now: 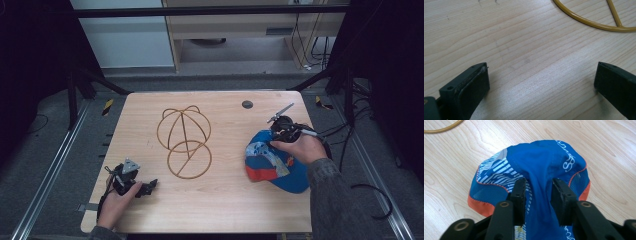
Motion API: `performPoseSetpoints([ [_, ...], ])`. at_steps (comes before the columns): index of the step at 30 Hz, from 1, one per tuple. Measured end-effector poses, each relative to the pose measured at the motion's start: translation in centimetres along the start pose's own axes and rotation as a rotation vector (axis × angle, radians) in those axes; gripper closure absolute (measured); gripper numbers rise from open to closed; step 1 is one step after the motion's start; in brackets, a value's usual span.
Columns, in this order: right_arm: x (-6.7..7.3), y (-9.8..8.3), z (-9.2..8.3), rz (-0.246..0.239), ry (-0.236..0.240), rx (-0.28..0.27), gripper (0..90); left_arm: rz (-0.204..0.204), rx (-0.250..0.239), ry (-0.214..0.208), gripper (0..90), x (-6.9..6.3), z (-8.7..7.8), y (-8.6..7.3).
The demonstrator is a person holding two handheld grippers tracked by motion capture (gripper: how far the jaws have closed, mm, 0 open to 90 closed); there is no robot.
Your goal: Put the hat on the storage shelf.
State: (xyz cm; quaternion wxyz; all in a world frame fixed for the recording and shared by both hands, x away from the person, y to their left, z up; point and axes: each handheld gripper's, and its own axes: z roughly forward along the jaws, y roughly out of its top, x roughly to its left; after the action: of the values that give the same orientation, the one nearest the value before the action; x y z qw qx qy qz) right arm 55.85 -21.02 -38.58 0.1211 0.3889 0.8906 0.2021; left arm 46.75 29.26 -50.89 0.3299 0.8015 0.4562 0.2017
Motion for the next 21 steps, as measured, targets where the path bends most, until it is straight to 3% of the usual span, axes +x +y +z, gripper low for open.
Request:
performPoseSetpoints([
  [10, -0.3, -0.2, 0.0, -0.006, 0.014, -0.003, 87.3, 0.0, 0.0, 0.0, 0.0, 0.0, 0.0, 0.0],
  [21, -1.0, -1.0, -1.1, 0.029, 0.037, -0.069, 90.0, 0.0, 0.0, -0.001, 0.0, 0.0, 0.0, 0.0],
])
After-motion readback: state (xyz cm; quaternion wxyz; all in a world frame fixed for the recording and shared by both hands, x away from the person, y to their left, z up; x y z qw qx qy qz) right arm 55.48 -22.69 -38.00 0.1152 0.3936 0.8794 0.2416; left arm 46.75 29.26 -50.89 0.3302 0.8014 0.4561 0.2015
